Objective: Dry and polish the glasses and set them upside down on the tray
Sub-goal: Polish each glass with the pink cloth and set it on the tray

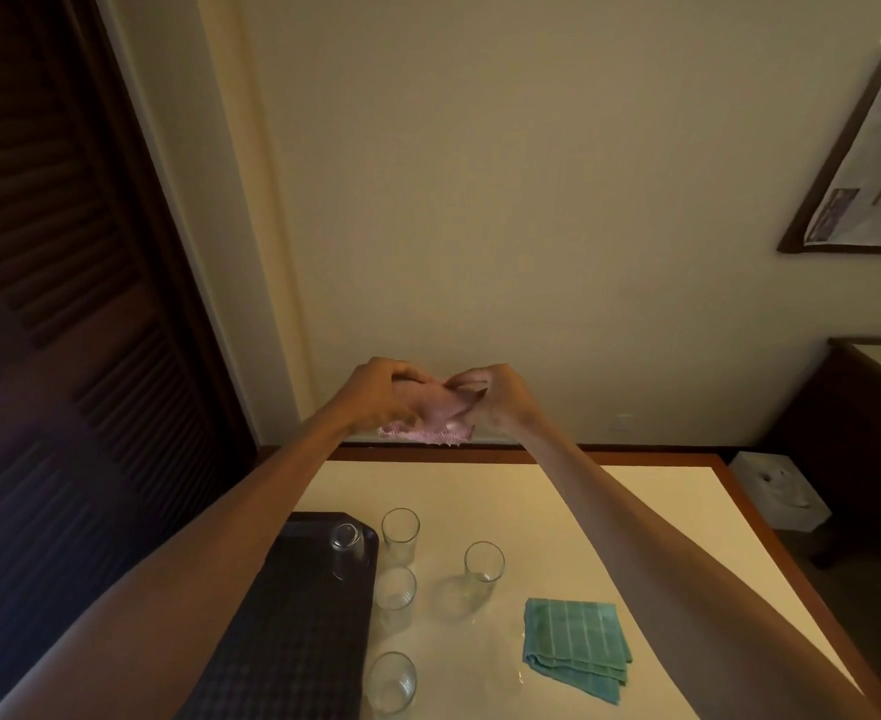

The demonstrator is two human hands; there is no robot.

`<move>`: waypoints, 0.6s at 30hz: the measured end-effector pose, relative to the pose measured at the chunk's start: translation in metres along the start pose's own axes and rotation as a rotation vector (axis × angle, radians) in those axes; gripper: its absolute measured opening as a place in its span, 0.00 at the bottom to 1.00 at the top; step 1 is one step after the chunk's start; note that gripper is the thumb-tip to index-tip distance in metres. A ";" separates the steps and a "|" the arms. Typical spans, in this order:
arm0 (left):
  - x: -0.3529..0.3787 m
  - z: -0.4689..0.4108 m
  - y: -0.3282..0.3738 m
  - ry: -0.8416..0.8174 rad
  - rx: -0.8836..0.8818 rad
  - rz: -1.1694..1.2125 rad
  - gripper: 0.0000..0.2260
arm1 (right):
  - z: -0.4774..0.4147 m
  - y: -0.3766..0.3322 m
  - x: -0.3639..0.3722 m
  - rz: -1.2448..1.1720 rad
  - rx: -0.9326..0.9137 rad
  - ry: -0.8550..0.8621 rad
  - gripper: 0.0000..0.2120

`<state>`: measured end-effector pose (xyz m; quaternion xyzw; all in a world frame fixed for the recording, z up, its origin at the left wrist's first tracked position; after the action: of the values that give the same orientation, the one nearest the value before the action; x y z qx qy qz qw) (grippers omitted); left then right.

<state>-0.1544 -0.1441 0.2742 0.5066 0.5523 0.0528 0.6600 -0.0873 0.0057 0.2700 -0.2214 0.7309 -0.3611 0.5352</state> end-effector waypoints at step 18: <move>0.068 0.004 -0.008 -0.250 -0.072 0.121 0.09 | 0.033 0.080 -0.007 0.327 0.096 -0.371 0.09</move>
<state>-0.1294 -0.1080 0.2220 0.5177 0.4319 0.0488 0.7369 -0.0492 0.0522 0.2076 -0.1372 0.6280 -0.2574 0.7215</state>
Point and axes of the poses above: each hand's wrist, its own z-axis away from the middle knuckle, its own x-axis out of the palm, y = z × x, the point moved 9 cm from there along -z, towards the middle knuckle, and after that the axes turned 7 degrees about y, right-handed, at the moved point
